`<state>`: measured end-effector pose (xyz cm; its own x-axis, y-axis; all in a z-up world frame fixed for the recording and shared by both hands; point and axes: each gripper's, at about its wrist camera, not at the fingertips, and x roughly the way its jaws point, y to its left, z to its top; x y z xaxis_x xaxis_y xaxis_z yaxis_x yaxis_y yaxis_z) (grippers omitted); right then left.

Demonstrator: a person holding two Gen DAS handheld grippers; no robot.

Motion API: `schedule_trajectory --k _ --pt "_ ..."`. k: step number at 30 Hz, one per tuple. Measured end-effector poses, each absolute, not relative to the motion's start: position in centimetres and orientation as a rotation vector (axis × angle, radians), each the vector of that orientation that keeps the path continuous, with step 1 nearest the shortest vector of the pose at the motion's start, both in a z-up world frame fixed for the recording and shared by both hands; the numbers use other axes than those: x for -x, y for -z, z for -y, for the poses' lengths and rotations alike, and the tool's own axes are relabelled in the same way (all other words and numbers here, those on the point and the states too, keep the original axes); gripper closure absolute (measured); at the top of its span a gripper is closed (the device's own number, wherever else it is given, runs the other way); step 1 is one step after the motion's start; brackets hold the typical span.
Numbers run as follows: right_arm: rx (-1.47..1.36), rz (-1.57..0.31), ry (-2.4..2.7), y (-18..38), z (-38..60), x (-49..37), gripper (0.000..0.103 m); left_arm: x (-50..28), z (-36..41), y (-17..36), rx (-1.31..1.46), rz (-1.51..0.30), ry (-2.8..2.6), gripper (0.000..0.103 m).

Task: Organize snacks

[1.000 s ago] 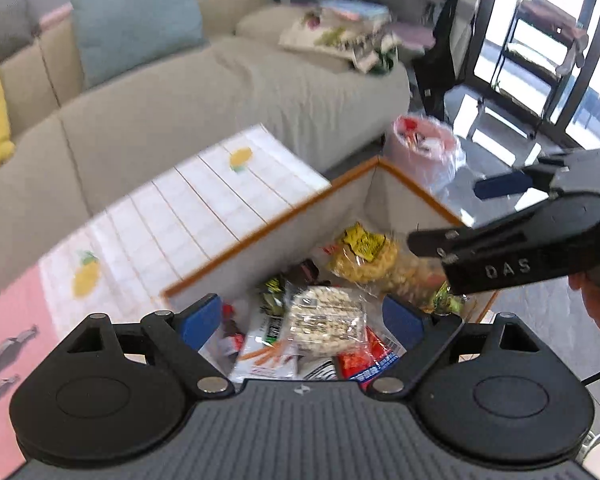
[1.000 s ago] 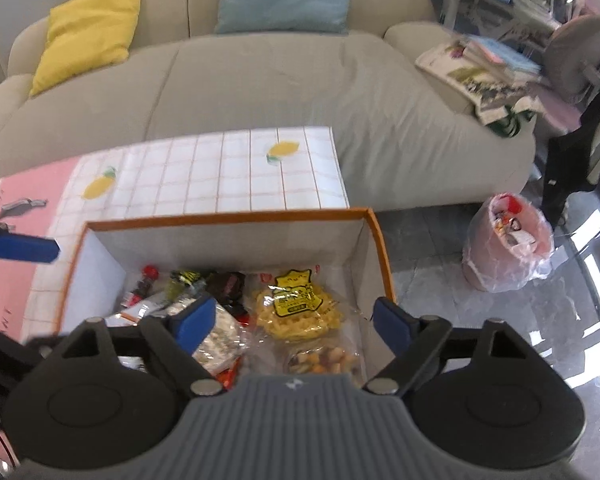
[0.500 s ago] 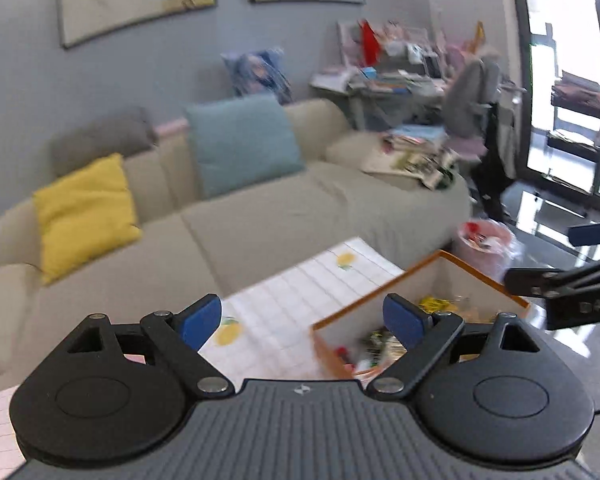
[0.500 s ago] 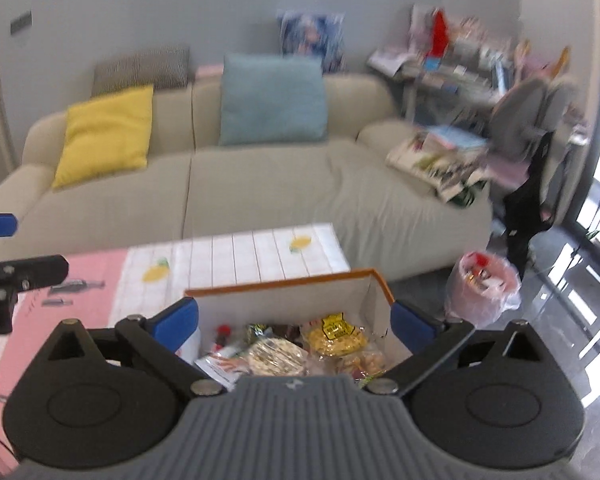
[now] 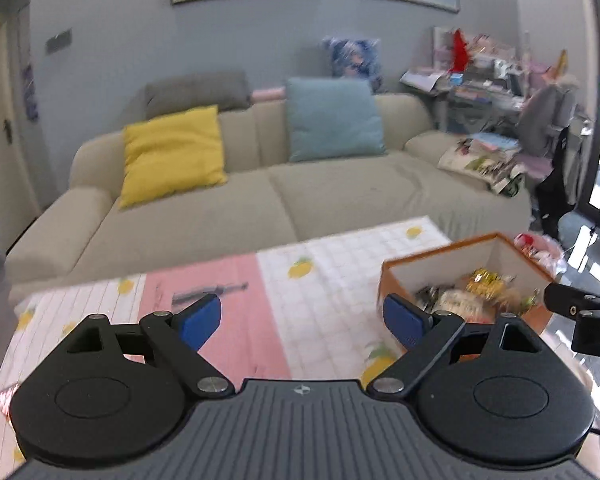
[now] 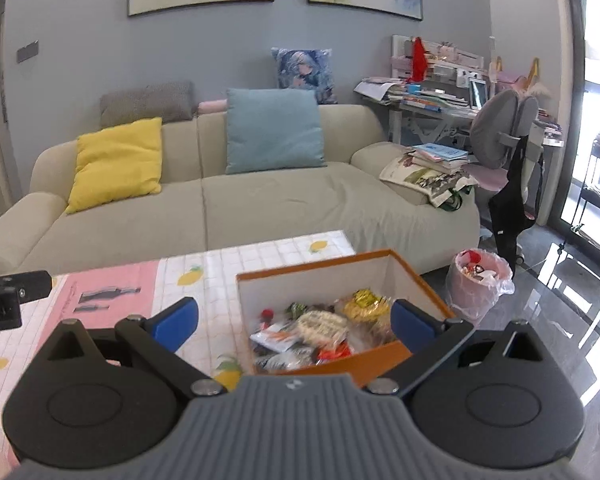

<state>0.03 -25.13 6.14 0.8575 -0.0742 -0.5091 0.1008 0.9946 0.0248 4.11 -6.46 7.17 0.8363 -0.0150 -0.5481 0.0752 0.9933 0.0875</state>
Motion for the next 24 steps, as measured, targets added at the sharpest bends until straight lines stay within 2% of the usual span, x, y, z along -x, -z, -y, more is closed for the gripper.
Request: schedule_trajectory --k 13,24 --pt "-0.028 -0.640 0.124 -2.2 23.5 0.9 0.003 -2.2 5.4 -3.6 -0.067 -0.703 -0.008 0.000" --pt "-0.031 -0.669 0.121 -1.6 23.2 1.1 0.003 -1.6 5.8 -2.4 -0.086 -0.759 0.003 0.000"
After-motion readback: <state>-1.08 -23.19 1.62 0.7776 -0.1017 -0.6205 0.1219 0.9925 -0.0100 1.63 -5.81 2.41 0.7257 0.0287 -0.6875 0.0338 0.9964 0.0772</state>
